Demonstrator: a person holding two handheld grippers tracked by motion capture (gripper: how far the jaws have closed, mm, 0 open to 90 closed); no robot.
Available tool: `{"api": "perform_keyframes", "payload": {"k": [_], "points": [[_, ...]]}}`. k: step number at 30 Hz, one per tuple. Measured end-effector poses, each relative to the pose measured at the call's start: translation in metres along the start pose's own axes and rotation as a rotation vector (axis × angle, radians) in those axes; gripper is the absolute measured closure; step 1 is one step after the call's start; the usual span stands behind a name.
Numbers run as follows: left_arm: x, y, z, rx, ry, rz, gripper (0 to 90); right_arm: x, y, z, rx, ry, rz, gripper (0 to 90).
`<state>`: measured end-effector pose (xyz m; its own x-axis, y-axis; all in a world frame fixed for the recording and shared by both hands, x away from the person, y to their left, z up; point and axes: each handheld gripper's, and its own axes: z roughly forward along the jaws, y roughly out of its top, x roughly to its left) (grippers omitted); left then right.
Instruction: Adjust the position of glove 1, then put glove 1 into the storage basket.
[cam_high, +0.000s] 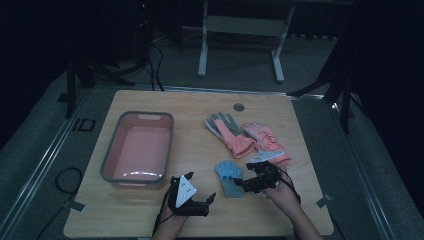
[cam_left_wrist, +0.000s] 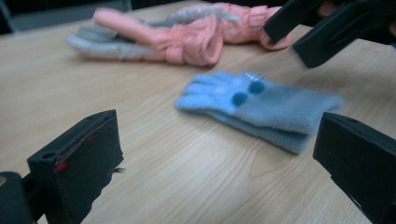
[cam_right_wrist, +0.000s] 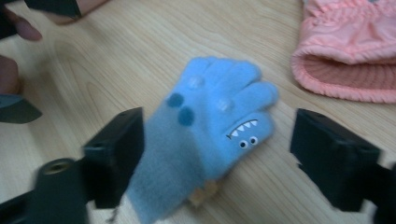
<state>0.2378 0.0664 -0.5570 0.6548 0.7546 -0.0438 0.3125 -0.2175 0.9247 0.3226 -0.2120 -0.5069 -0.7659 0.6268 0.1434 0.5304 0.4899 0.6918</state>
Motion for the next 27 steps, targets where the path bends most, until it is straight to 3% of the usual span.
{"api": "perform_keyframes", "payload": {"k": [2,4,7,8,10,11,14,15,16,17,19,22,24,27], "points": [[0.000,0.004,0.001,0.035,-0.034,-0.002,1.2,-0.006,-0.003,-0.004,-0.014,0.014,0.003,13.4],[-0.003,0.008,0.003,0.068,-0.051,0.055,1.2,-0.012,-0.006,-0.012,-0.067,0.020,0.012,14.0],[-0.008,0.012,0.006,0.065,-0.126,0.097,1.2,-0.020,-0.008,-0.022,-0.110,0.017,0.042,13.9],[-0.011,0.012,0.008,0.068,-0.147,0.128,1.2,-0.021,-0.008,-0.026,-0.120,0.020,0.063,14.3],[-0.017,0.015,0.014,0.083,-0.156,0.205,1.2,-0.026,-0.007,-0.030,-0.099,0.071,0.138,14.7],[-0.019,0.017,0.017,0.094,-0.178,0.219,1.2,-0.027,-0.006,-0.030,-0.096,0.082,0.161,14.8],[-0.026,0.023,0.026,0.103,-0.209,0.292,3.1,-0.024,-0.003,-0.027,-0.078,0.078,0.158,13.2],[-0.029,0.024,0.029,0.097,-0.200,0.325,8.9,-0.022,-0.002,-0.026,-0.085,0.082,0.160,13.1],[-0.029,0.024,0.029,0.097,-0.200,0.325,9.1,-0.022,-0.002,-0.026,-0.085,0.082,0.160,13.1],[-0.036,0.028,0.037,0.119,-0.231,0.391,9.1,-0.021,0.000,-0.024,-0.077,0.095,0.158,13.2],[-0.043,0.031,0.043,0.141,-0.254,0.472,15.7,-0.017,0.004,-0.015,-0.025,0.065,0.143,40.0],[-0.047,0.035,0.053,0.189,-0.293,0.555,24.2,-0.018,0.010,-0.004,-0.004,0.081,0.141,46.0],[-0.047,0.036,0.059,0.224,-0.332,0.581,32.8,-0.020,0.013,0.004,0.007,0.076,0.152,45.9],[-0.046,0.035,0.066,0.257,-0.345,0.610,40.0,-0.025,0.016,0.017,0.015,0.054,0.198,45.6]]}}
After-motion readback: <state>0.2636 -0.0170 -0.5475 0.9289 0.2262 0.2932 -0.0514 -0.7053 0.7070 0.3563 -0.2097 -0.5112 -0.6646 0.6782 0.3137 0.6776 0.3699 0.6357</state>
